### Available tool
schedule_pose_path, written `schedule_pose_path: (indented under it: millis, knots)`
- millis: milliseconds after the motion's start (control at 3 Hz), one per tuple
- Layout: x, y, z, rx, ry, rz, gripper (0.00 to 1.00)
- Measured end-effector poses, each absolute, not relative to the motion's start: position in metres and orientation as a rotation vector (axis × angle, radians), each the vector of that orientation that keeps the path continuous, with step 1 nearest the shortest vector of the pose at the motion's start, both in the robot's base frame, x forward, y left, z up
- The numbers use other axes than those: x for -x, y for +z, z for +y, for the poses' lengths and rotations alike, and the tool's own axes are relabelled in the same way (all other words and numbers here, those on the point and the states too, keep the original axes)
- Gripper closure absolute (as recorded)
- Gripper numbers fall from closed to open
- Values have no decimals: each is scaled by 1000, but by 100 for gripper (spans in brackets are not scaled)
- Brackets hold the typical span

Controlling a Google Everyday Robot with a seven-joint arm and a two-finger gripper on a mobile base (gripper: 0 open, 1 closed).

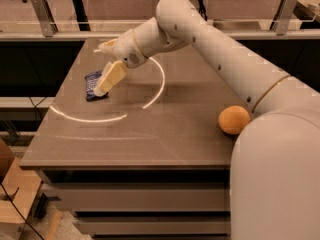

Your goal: Pick rxbar blueberry

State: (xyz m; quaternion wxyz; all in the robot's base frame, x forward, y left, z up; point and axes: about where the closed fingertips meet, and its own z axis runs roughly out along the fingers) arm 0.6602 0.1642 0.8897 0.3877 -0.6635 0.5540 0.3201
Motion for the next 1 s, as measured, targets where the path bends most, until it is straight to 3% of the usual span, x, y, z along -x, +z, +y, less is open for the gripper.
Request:
schedule_pose_path:
  millis: [1000]
  knots:
    - [-672,841,203,1748,813,1432,0]
